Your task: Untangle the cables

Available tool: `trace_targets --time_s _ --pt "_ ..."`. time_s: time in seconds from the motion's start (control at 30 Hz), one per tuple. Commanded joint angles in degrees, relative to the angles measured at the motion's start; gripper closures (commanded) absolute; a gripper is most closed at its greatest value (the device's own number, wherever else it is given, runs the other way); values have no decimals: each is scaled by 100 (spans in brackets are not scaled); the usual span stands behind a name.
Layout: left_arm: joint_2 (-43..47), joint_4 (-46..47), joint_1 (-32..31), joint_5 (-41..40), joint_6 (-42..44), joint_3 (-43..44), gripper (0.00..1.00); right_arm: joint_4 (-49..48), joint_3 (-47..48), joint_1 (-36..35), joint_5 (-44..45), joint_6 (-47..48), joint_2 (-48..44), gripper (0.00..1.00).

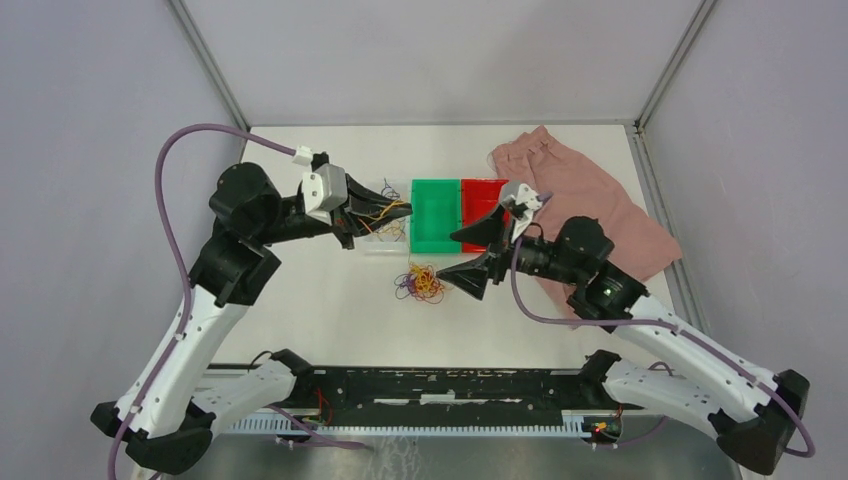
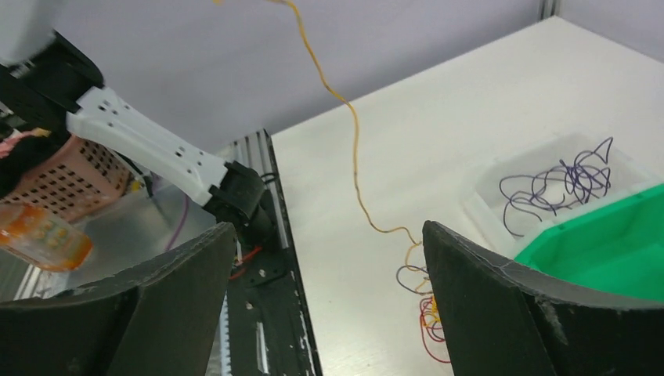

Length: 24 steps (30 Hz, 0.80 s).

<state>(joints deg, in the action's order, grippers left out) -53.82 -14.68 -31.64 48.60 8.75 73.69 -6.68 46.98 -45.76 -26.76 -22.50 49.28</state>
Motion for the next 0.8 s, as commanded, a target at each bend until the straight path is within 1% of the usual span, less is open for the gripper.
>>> trace_targets --time_s 0.0,0.2,0.4,0.5,0.7,0.77 --pt "-144 -79 -28 27 199 578 97 -137 72 -104 -179 590 653 3" --pt "-393 -79 -28 36 178 1436 97 -404 440 -338 100 1027 1451 3" --pt "-798 -79 -33 -8 344 2277 97 -933 634 -652 406 1100 2253 5" --pt "-1037 -79 -32 -17 381 2739 97 -1265 651 -747 607 1032 2607 8" --pt "-1426 -43 -37 -111 662 3565 97 -1974 584 -907 612 591 3192 14" --pt "-1535 38 -31 -174 728 3759 97 -2033 536 -964 817 490 3313 17"
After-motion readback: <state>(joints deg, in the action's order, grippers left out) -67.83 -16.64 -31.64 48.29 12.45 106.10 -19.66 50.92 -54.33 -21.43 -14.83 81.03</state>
